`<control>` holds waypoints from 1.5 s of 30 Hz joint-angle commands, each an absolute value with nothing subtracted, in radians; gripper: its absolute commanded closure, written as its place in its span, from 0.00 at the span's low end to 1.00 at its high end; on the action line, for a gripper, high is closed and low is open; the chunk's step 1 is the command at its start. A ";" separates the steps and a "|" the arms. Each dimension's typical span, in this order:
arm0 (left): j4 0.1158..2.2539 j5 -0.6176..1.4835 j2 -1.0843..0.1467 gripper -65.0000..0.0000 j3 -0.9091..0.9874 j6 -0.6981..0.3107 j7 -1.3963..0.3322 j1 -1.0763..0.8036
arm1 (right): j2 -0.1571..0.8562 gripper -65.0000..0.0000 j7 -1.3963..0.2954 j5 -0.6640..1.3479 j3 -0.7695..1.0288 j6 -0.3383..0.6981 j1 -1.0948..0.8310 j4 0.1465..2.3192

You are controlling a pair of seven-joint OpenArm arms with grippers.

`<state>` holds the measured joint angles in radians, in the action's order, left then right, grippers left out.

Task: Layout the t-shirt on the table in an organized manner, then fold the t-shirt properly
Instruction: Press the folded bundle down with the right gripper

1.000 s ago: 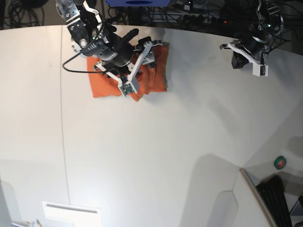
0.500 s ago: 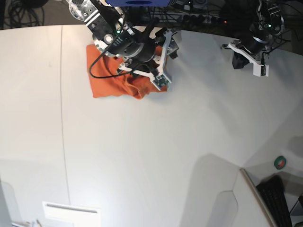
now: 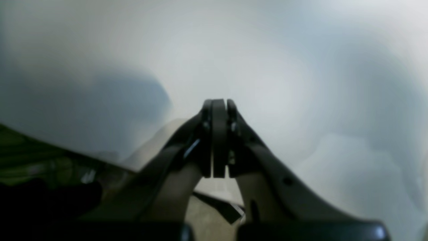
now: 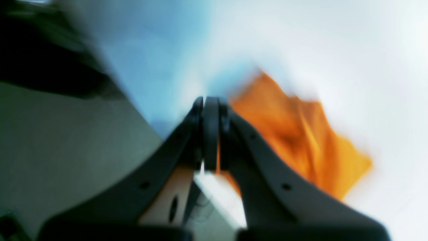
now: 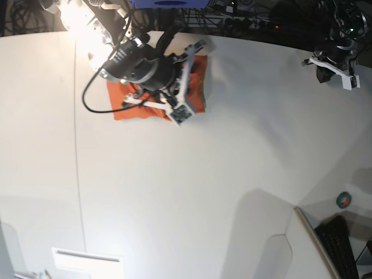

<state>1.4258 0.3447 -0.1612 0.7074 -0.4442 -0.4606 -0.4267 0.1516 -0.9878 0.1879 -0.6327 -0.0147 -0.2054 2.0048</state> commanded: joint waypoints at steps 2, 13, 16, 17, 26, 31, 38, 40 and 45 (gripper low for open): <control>1.428 0.355 -0.171 1.00 0.717 -0.490 -0.440 -0.427 | 0.147 1.00 -0.891 0.209 -0.568 -0.010 -0.260 2.026; 1.428 0.355 -0.165 1.00 0.713 -0.542 -0.440 -0.427 | 0.168 1.00 -0.789 0.209 -0.331 -0.010 -0.251 1.870; 1.431 0.355 -0.165 1.00 0.713 -0.544 -0.444 -0.427 | 0.143 1.00 -0.789 0.209 -0.334 -0.010 -0.225 1.801; 1.429 0.355 -0.165 1.00 0.713 -0.544 -0.444 -0.427 | 0.134 1.00 -0.789 0.209 -0.334 -0.010 -0.223 1.791; 1.426 0.355 -0.165 1.00 0.713 -0.544 -0.444 -0.427 | 0.082 1.00 -0.791 0.209 -0.549 -0.012 -0.180 1.785; 1.426 0.355 -0.165 1.00 0.713 -0.544 -0.444 -0.427 | 0.030 1.00 -0.791 0.208 -0.644 -0.012 -0.102 1.673; 1.426 0.355 -0.165 1.00 0.713 -0.544 -0.444 -0.427 | 0.031 1.00 -0.797 0.208 -0.710 -0.012 -0.059 1.652; 1.426 0.355 -0.165 1.00 0.713 -0.544 -0.444 -0.427 | 0.067 1.00 -0.828 0.208 -0.708 -0.013 -0.101 1.764; 1.426 0.355 -0.165 1.00 0.713 -0.544 -0.444 -0.427 | 0.148 1.00 -0.846 0.208 -0.710 -0.165 -0.140 1.913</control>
